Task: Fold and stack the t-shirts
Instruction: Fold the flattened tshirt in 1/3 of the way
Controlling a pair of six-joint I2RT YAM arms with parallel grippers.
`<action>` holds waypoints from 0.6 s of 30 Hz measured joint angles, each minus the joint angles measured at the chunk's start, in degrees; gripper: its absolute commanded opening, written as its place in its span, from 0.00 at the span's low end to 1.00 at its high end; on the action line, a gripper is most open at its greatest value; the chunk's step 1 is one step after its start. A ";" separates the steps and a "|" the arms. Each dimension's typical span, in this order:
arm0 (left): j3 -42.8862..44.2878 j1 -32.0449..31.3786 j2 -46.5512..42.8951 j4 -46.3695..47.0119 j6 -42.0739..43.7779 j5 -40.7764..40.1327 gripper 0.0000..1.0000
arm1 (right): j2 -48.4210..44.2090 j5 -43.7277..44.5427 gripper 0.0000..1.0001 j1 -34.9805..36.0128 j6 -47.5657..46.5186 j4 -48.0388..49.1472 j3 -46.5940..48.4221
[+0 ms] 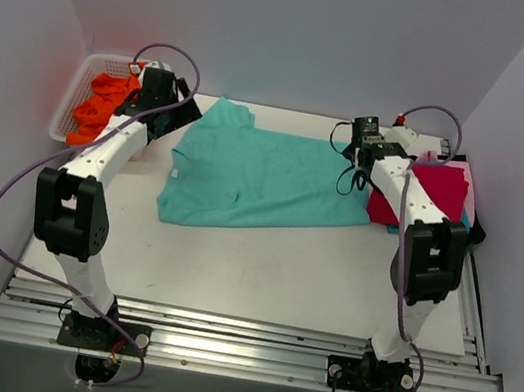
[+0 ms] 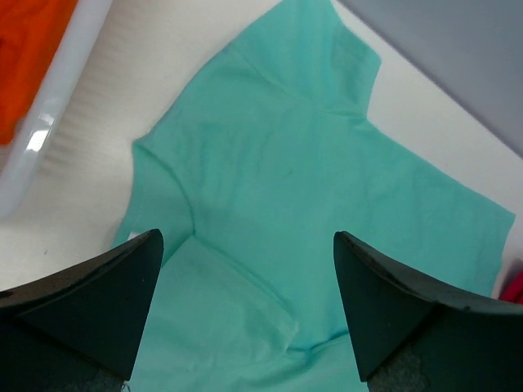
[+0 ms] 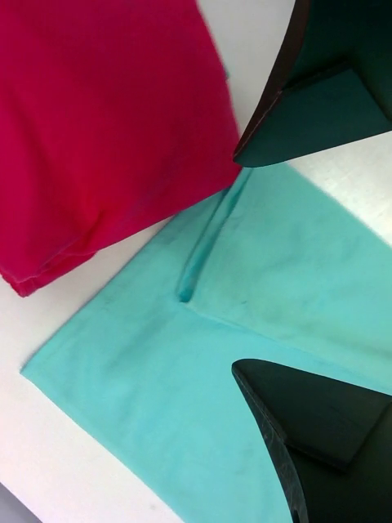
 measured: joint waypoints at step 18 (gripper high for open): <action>-50.01 -13.81 -35.32 -2.01 -10.67 -11.28 0.94 | -19.02 -3.34 1.00 4.02 -0.48 11.98 -40.83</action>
